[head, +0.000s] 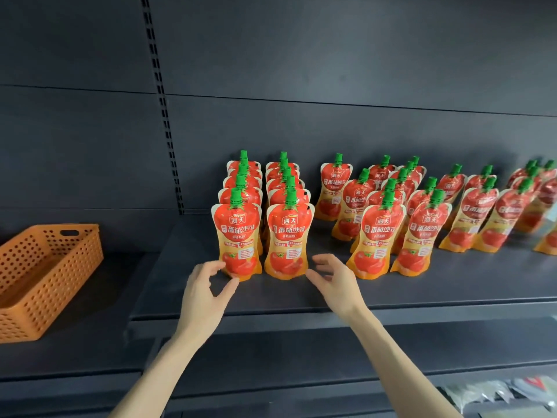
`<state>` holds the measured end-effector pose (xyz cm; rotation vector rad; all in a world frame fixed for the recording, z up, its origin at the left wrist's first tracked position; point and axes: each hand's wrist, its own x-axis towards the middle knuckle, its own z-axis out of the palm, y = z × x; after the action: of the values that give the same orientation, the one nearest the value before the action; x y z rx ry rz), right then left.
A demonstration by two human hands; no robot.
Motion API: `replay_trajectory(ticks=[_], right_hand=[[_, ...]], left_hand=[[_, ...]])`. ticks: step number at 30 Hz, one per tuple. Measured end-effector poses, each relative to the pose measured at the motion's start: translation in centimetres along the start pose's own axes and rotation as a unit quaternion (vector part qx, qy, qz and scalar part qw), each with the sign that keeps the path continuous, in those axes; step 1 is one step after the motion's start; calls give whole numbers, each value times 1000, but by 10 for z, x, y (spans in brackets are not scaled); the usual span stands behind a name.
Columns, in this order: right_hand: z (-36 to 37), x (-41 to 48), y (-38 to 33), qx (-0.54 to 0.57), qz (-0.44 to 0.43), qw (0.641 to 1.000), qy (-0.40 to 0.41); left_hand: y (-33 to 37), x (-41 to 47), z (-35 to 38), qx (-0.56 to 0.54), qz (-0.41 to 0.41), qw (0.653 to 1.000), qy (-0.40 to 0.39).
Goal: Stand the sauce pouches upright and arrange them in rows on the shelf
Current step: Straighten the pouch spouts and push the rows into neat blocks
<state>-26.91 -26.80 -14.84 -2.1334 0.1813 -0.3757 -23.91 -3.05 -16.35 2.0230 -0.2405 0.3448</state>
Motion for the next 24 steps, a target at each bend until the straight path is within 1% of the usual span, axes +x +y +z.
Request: replay_trajectory(ticks=[3, 6, 9, 13, 17, 22, 24], right_hand=[[-24, -7, -13, -19, -39, 999, 9], [-58, -7, -35, -31, -81, 996, 12], [-99, 4, -61, -44, -120, 991, 42], [-150, 32, -83, -79, -162, 981, 72], [-192, 80, -86, -130, -171, 974, 76], [-225, 155, -60, -192, -153, 969, 12], [-235, 187, -47, -212, -150, 966, -5]], left_hand=[[32, -6, -4, 15, 64, 996, -54], [84, 3, -4, 2, 125, 987, -98], [134, 25, 1, 4, 196, 975, -107], [181, 74, 23, 9, 251, 962, -108], [213, 131, 61, 60, 256, 956, -128], [227, 199, 120, 156, 215, 943, -199], [228, 221, 143, 197, 203, 936, -211]])
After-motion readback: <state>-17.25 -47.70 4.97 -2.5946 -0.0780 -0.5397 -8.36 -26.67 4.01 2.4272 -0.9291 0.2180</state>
